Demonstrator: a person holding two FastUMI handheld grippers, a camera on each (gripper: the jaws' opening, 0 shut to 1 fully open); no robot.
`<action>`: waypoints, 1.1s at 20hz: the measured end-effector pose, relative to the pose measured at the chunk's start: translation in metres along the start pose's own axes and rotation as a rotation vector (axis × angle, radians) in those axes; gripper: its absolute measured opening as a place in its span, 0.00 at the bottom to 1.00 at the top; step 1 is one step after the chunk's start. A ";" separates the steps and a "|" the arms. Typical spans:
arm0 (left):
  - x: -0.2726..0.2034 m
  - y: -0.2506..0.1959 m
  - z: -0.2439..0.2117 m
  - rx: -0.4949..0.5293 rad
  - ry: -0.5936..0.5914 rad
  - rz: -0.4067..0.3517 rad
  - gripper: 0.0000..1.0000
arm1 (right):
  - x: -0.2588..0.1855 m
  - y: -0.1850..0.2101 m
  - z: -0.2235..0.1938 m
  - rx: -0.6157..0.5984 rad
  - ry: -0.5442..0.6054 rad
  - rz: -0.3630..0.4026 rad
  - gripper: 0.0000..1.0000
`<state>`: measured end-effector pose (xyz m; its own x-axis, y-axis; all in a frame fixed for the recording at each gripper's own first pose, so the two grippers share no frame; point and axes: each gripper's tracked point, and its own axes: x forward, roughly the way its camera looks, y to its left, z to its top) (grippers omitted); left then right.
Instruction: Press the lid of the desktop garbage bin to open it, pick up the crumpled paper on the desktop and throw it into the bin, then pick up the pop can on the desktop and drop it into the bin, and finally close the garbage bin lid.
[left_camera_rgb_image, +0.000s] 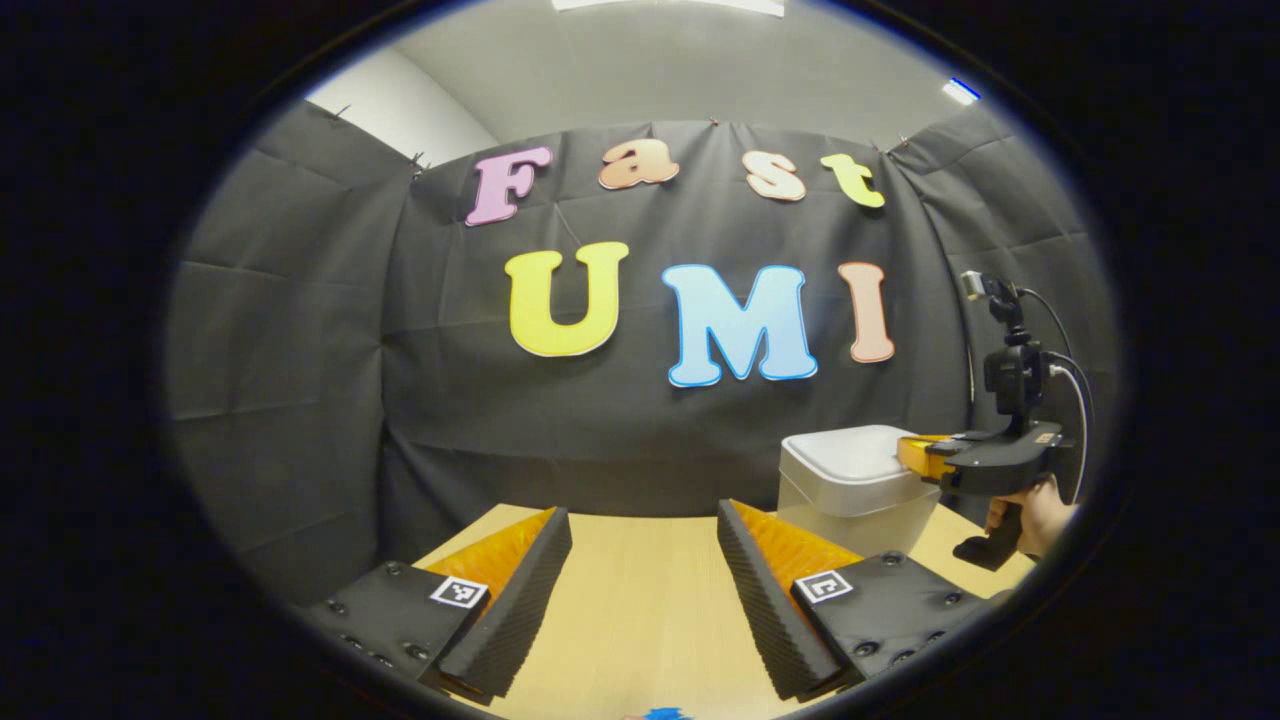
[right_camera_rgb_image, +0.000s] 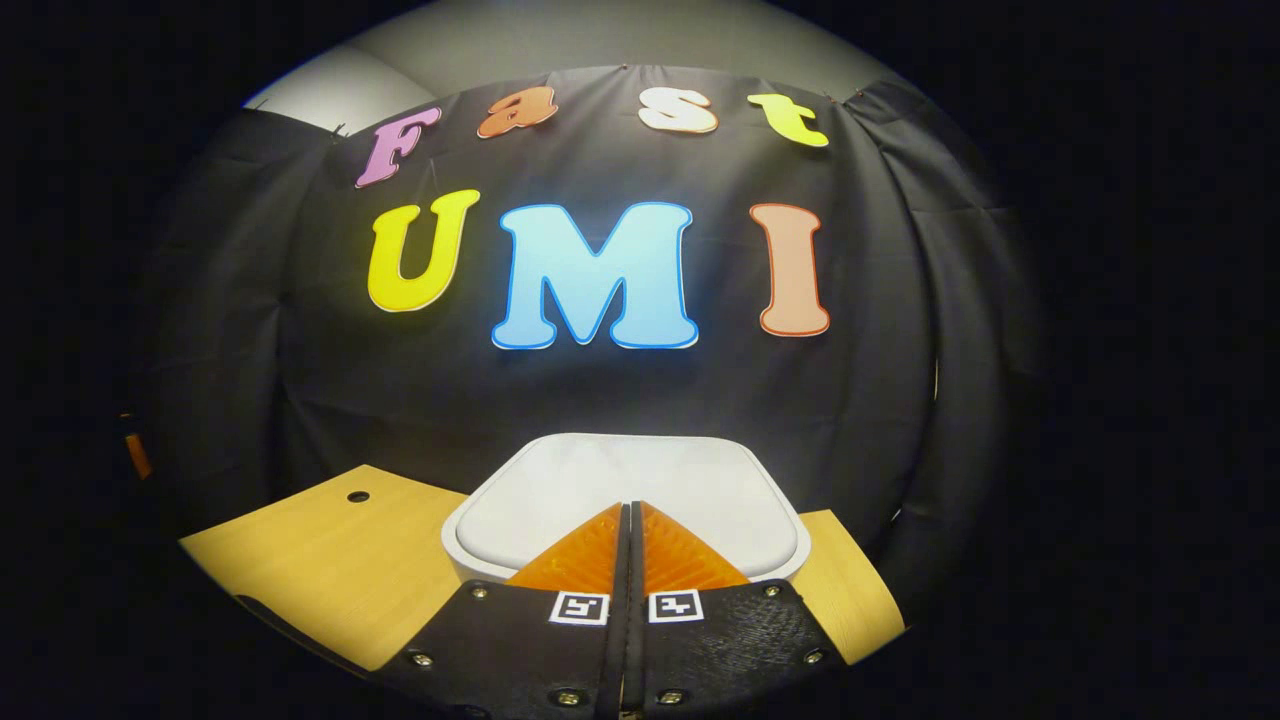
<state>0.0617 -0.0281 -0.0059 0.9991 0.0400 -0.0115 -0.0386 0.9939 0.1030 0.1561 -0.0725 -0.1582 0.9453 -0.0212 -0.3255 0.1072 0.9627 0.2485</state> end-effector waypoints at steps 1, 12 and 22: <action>0.000 0.000 0.001 0.001 -0.002 0.000 0.96 | 0.001 0.001 0.000 0.005 0.002 0.004 0.00; 0.000 -0.010 0.001 -0.015 -0.008 -0.025 0.96 | 0.002 0.000 -0.004 -0.050 -0.014 -0.017 0.00; -0.007 -0.001 -0.001 -0.005 0.000 -0.003 0.96 | 0.003 -0.001 0.024 -0.033 -0.018 -0.017 0.00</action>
<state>0.0548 -0.0297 -0.0071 0.9992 0.0370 -0.0117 -0.0356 0.9946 0.0975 0.1668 -0.0797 -0.1372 0.9489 -0.0422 -0.3128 0.1133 0.9704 0.2131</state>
